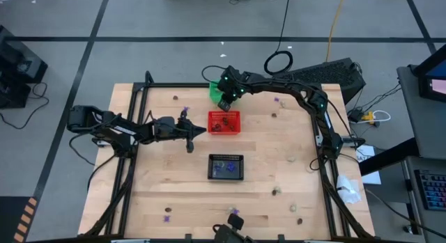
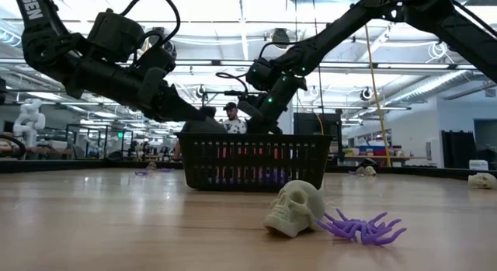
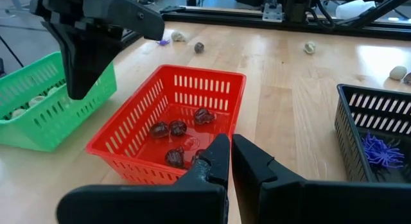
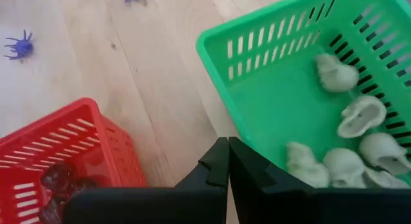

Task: Sort Halloween decoration
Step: Adjust the green basket, then put the violet spider toy into the black basket

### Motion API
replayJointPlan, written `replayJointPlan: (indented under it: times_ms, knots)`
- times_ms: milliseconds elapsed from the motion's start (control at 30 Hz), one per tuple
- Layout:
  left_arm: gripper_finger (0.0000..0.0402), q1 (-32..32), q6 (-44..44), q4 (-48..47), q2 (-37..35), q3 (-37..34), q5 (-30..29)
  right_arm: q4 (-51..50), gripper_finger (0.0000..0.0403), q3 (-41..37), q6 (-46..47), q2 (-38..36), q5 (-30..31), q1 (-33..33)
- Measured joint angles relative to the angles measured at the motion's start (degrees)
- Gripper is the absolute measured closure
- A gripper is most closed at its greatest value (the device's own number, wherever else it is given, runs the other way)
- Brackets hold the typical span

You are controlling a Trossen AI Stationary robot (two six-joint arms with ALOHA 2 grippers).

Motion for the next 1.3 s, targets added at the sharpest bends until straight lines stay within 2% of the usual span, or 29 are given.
replayJointPlan:
  times_ms: [567,733,867,1000,1300]
  knots:
    - [0.0389,0.00,0.02,-0.23,0.00,0.00,0.00,2.64,0.0403,0.00,-0.78,-0.24,-1.37,1.83]
    - [0.0389,0.00,0.13,-1.64,0.00,0.00,0.00,-0.33,0.0403,-0.09,-3.34,-3.91,-2.42,1.87]
    - [0.0389,-0.02,0.13,-2.34,0.00,0.00,0.00,-3.30,0.0403,-0.57,-7.00,-7.63,0.67,2.71]
    - [0.0389,0.00,0.13,-3.25,0.00,0.00,0.00,2.66,0.0403,-6.88,-8.30,-12.10,0.80,4.00]
    - [0.0389,0.07,-0.42,-4.46,-0.02,0.28,1.25,29.28,0.0403,-36.62,-2.61,-26.98,3.74,6.05]
